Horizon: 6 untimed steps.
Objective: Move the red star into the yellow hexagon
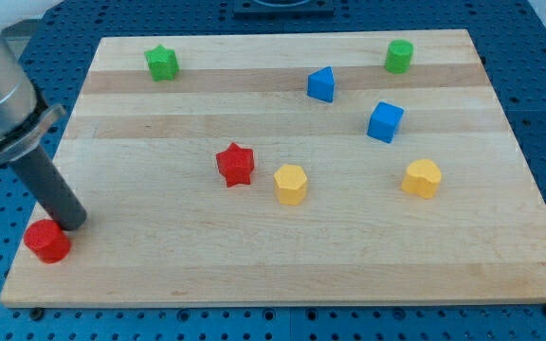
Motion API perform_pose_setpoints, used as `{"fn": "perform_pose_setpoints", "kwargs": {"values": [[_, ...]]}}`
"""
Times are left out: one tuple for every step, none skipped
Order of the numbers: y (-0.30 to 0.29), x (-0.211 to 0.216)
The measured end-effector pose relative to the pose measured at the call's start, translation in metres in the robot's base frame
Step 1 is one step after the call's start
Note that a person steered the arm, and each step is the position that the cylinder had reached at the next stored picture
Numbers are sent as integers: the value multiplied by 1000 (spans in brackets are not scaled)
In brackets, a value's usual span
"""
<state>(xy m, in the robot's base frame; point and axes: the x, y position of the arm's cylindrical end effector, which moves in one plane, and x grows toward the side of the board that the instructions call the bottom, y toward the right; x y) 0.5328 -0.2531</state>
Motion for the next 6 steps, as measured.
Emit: {"fn": "perform_pose_setpoints", "kwargs": {"values": [[21, -18], [91, -60], [166, -85], [217, -94], [190, -126], [230, -128]]}}
